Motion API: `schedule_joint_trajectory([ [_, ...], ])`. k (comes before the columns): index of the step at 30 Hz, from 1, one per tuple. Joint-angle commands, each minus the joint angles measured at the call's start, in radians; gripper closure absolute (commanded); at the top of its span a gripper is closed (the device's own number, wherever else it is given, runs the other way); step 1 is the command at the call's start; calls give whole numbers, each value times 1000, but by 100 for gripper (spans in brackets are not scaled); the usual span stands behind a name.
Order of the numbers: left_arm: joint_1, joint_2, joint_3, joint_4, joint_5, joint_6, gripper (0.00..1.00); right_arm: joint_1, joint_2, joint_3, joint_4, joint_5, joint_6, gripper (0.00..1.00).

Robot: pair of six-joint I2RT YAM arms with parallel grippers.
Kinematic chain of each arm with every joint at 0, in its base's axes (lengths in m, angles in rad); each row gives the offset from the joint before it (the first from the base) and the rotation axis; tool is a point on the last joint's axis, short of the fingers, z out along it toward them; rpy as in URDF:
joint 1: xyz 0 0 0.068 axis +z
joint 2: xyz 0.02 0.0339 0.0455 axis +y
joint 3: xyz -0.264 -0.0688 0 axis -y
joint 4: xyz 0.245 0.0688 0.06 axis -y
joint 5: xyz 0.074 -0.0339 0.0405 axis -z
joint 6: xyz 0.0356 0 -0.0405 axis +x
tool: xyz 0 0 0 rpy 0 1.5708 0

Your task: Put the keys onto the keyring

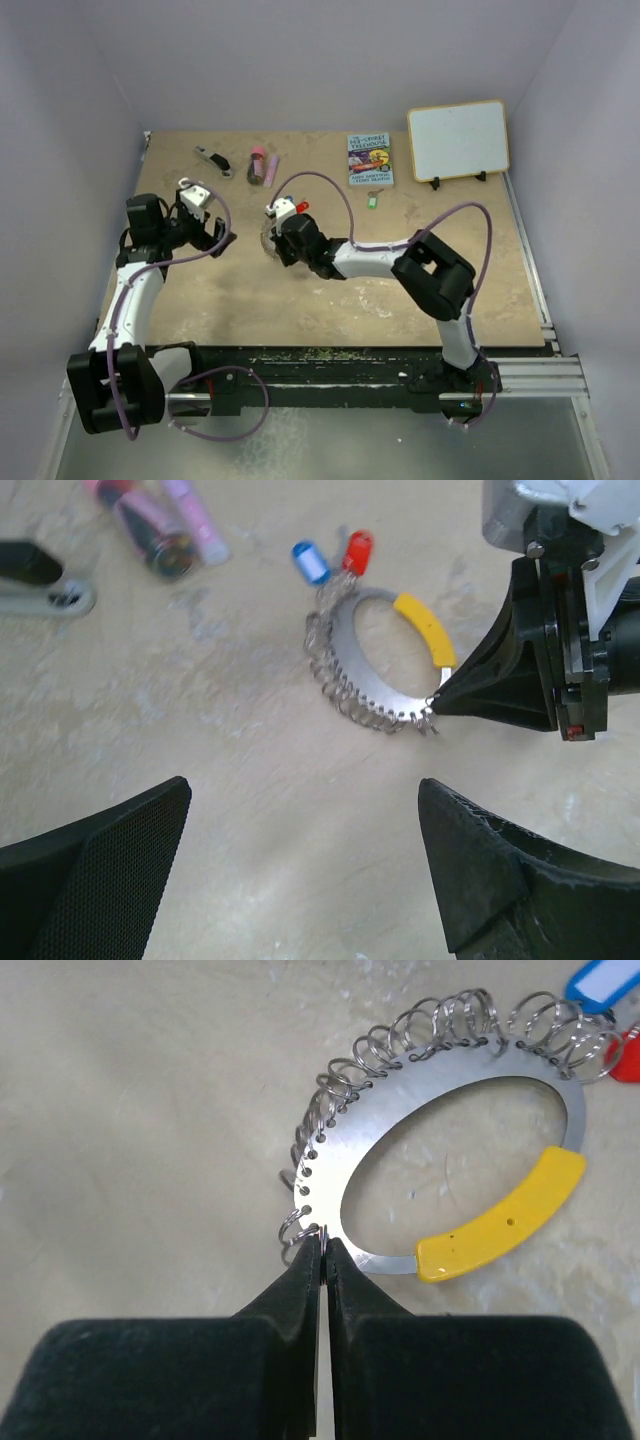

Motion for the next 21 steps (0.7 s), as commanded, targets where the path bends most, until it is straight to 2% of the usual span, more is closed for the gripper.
schedule_joint_trajectory([
  [1,-77,-25,54,69,220,70,2,15,-179,-89,-54,-86,73,100],
  [5,-209,-13,46,144,257,84,2,39,-298,-114,-169,-93,94,100],
  [9,-231,-10,-25,383,330,-147,2,44,-415,-108,-258,-48,141,100],
  [11,-231,-17,-44,418,316,-200,2,44,-462,-117,-264,-22,161,100],
  [17,-246,-49,-9,347,380,-216,2,61,-526,-87,-303,16,215,100],
  [21,-246,-59,130,118,435,-105,2,102,-528,-31,-387,105,246,100],
])
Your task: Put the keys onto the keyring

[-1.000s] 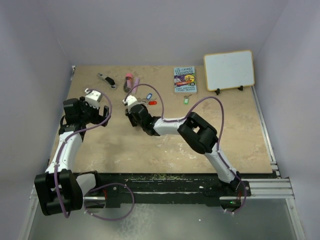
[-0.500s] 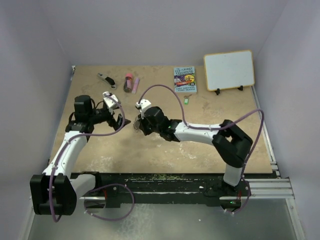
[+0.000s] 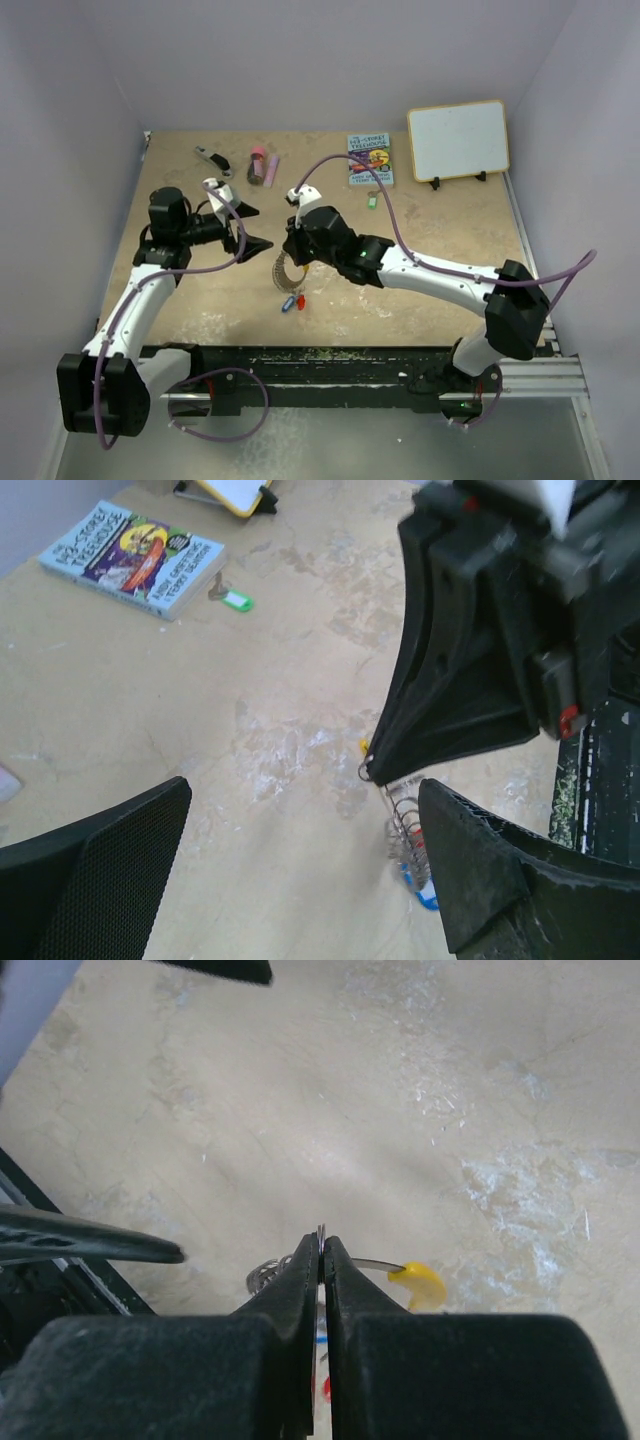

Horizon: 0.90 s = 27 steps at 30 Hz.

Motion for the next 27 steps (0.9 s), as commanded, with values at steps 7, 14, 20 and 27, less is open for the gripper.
schedule_joint_trajectory([
  [7,-7,-41,366,-435,119,191,2,117,11,291,-419,320,243,100],
  [14,-7,-54,386,-393,-45,109,2,152,70,546,-797,486,534,100],
  [20,-8,-59,390,-347,124,76,2,199,125,735,-923,546,550,100],
  [27,-11,-88,340,-342,248,111,2,213,21,619,-755,506,490,100],
])
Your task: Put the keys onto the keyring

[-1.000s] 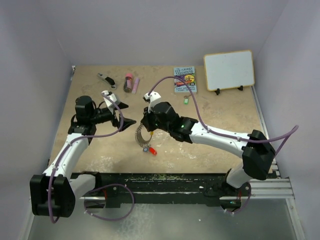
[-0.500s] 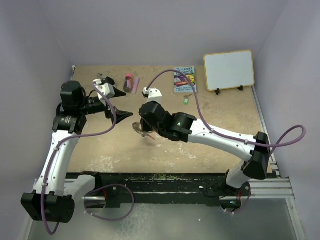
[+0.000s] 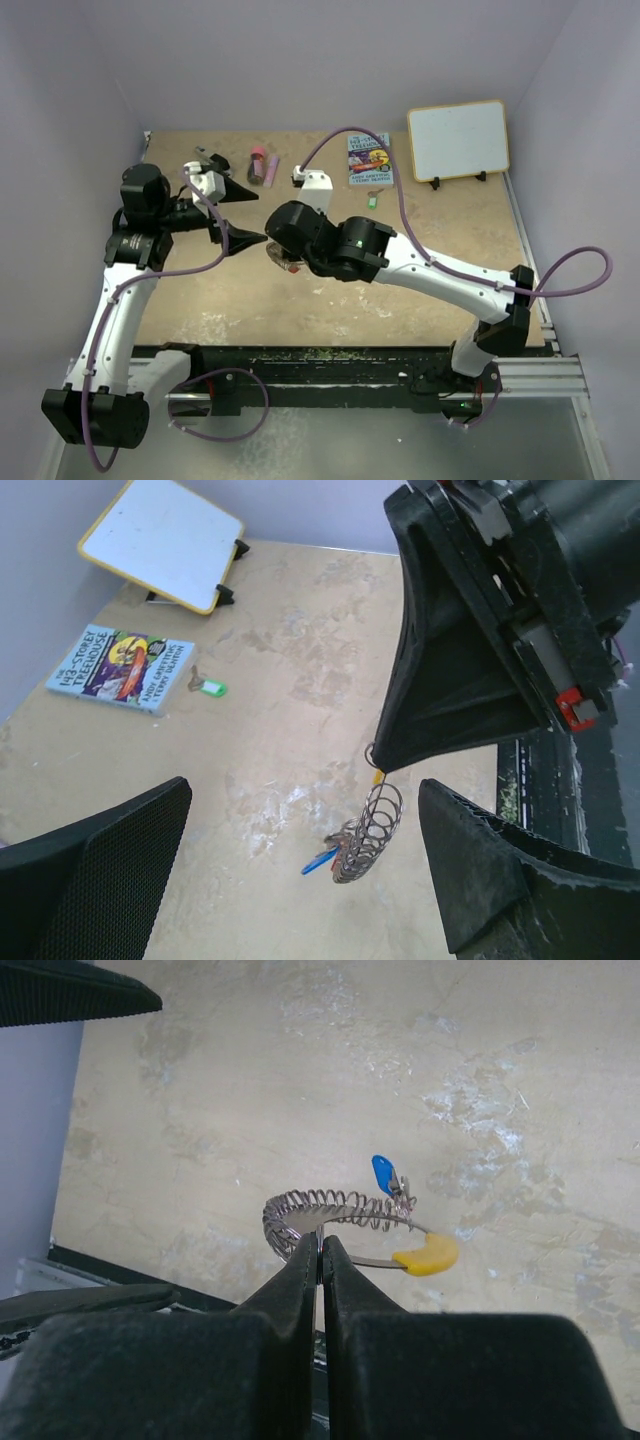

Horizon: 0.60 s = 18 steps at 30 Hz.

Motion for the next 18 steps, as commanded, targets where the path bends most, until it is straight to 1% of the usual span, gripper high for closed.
schedule_joint_trajectory([
  [1,-9,-36,-28,31,104,25,2,3,-99,-49,107,11,-22,100],
  [6,-32,-35,-69,93,90,1,2,14,-101,-23,142,-37,-76,100],
  [9,-72,-33,-78,133,85,-26,2,24,-87,-3,141,-43,-92,100],
  [14,-143,-28,-77,163,28,-28,2,44,-80,2,173,-64,-127,100],
  [18,-158,-19,-77,171,56,-41,2,69,-88,-5,190,-59,-152,100],
])
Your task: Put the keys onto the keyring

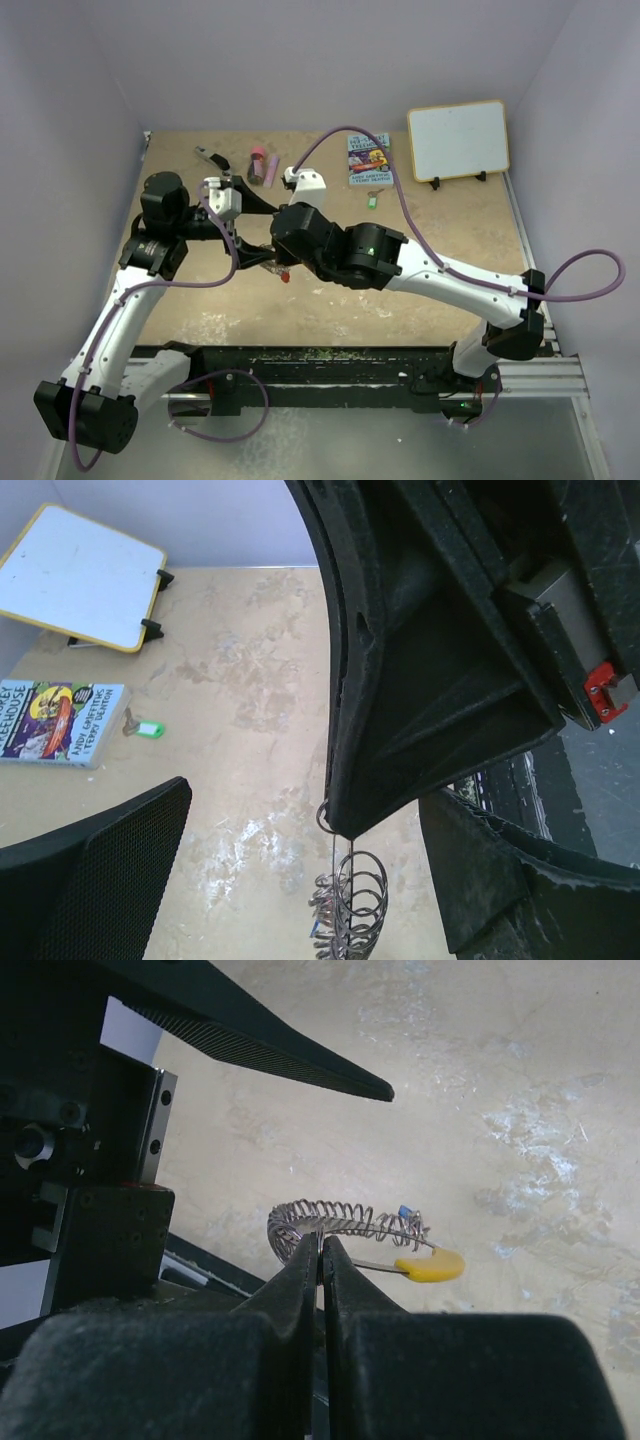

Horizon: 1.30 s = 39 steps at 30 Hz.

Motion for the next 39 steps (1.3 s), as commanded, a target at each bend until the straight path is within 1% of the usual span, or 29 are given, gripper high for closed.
schedule_joint_trajectory([
  [1,-15,4,3,57,37,-15,2,25,-22,33,70,3,-50,100],
  [4,-18,3,-3,41,81,9,2,32,-36,20,91,-12,-68,100],
  [9,-20,8,15,-85,129,117,3,50,-51,10,104,-13,-92,100],
  [10,-20,9,22,-112,137,141,5,53,-55,7,108,-13,-96,100],
  [13,-21,10,43,-188,156,211,15,57,-63,-3,121,-18,-107,100],
  [15,-22,12,57,-230,159,257,20,60,-71,-11,133,-26,-115,100],
  [19,-22,14,77,-327,168,358,27,64,-100,-42,156,-30,-127,100],
  [27,-22,14,112,-363,184,379,32,68,-136,-69,158,-49,-132,100],
  [32,-21,14,119,-364,202,380,36,80,-153,-97,192,-65,-144,100],
  [39,-21,14,136,-381,220,378,44,92,-154,-103,192,-54,-160,100],
])
